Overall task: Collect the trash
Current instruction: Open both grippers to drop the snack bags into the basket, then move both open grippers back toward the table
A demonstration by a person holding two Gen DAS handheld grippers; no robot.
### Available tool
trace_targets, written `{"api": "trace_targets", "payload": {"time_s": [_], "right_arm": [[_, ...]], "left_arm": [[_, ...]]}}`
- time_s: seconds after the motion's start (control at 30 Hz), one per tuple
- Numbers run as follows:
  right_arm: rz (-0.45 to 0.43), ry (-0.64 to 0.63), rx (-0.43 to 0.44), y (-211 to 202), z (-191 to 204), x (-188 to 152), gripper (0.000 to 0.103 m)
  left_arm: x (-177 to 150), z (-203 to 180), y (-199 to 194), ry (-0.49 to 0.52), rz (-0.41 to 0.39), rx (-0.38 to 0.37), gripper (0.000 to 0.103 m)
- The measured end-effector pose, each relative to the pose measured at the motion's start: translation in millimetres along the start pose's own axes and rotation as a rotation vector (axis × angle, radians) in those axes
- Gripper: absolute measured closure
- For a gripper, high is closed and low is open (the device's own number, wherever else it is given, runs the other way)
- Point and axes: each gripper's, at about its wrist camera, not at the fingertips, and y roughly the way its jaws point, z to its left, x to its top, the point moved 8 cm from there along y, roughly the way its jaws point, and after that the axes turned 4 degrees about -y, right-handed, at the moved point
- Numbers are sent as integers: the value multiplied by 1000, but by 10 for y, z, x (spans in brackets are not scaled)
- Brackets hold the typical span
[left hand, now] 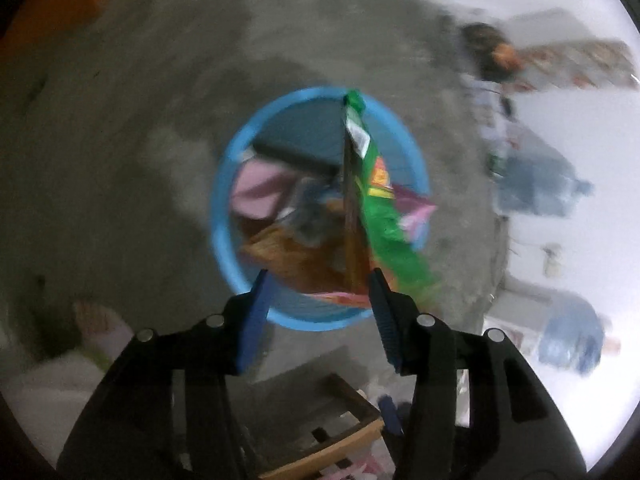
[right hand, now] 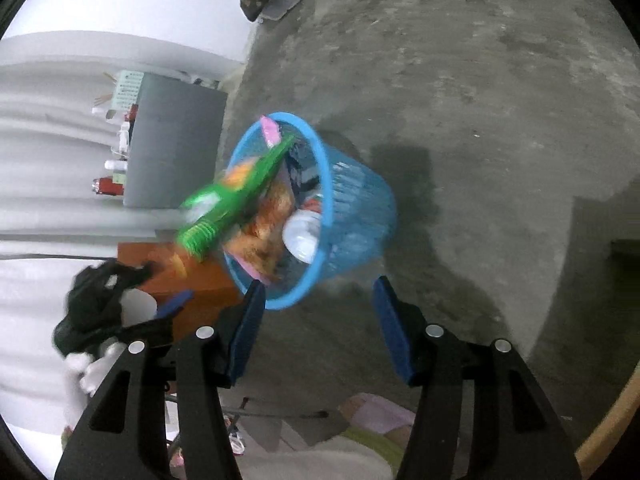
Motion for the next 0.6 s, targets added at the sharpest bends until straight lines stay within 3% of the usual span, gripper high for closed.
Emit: {"api": "trace_targets", "payload": {"time_s": [0.1, 0.23, 0.33, 0.43, 0.5, 0.57, 0.6], "right_arm": [[-13, -30, -3, -148, 1, -47, 48], [-19, -98, -15, -294, 157, -102, 48], [-51, -221, -28, -437, 495, -155, 48], [-119, -432, -51, -709, 1033, -297, 48], [-185, -608, -72, -936, 1473, -474, 47], [-258, -748, -73, -1159, 1842, -666, 34], [-323, -831, -78, -1322, 2064, -803, 30]], "left_arm": [[-65, 79, -92, -52, 24, -39, 49], [-124, -15, -586, 10, -30, -94, 48], [-271, -114, -1080, 79, -80, -138, 48], [-589, -204, -1778, 260, -182, -165, 47], [-798, -212, -2188, 359, -260, -158, 37], [-1058, -127, -2691, 448, -394, -130, 20], [-1166, -81, -2906, 480, -457, -118, 17]]}}
